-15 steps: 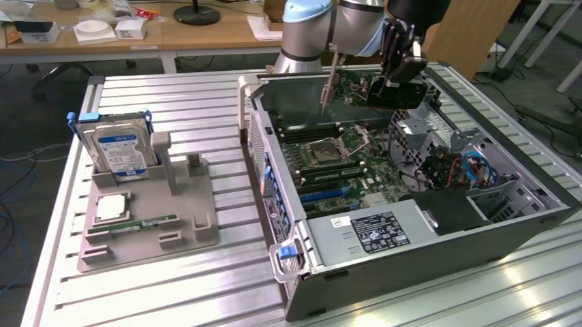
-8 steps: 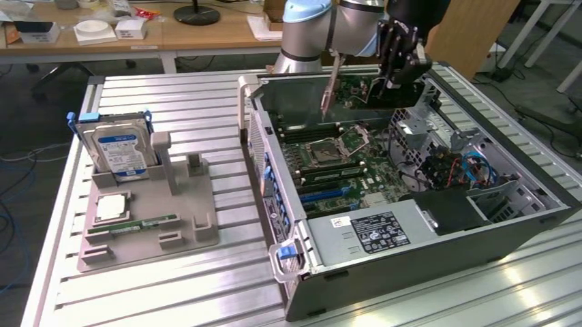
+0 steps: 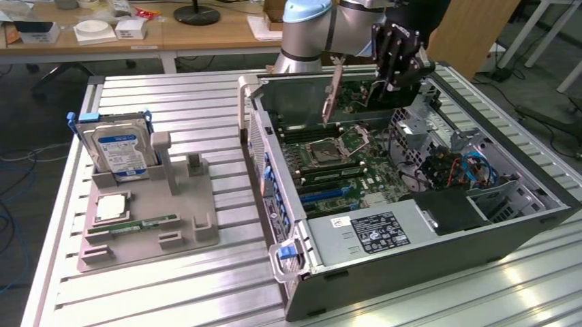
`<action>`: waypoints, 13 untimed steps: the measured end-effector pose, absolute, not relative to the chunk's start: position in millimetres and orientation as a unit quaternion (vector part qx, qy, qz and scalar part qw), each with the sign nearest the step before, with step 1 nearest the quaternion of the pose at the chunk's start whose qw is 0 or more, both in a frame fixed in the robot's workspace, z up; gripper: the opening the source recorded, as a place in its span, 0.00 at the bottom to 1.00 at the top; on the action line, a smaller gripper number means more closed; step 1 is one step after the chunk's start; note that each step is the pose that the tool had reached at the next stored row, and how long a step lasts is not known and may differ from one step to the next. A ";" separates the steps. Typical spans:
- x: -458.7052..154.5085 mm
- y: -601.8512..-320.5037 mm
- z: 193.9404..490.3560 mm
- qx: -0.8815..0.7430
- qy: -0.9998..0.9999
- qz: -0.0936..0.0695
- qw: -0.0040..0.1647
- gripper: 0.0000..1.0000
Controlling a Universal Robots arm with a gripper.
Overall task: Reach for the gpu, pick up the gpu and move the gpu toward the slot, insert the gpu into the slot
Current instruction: 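Insert the gpu into the slot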
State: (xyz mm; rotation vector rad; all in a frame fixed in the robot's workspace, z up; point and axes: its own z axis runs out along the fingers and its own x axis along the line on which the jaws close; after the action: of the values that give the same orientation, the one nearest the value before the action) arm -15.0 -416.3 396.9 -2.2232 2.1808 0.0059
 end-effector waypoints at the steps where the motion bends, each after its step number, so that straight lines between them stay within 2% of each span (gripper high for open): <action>1: -14.9 -416.3 395.1 -0.717 0.697 0.002 0.014 0.26; 10: -15.4 -417.7 380.0 -0.714 0.700 0.003 0.012 0.26; 13: -17.2 -437.2 365.0 -0.710 0.704 0.002 0.013 0.26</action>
State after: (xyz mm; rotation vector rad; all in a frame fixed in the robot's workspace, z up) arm -17.2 -437.2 365.0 -2.2129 2.1926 0.0066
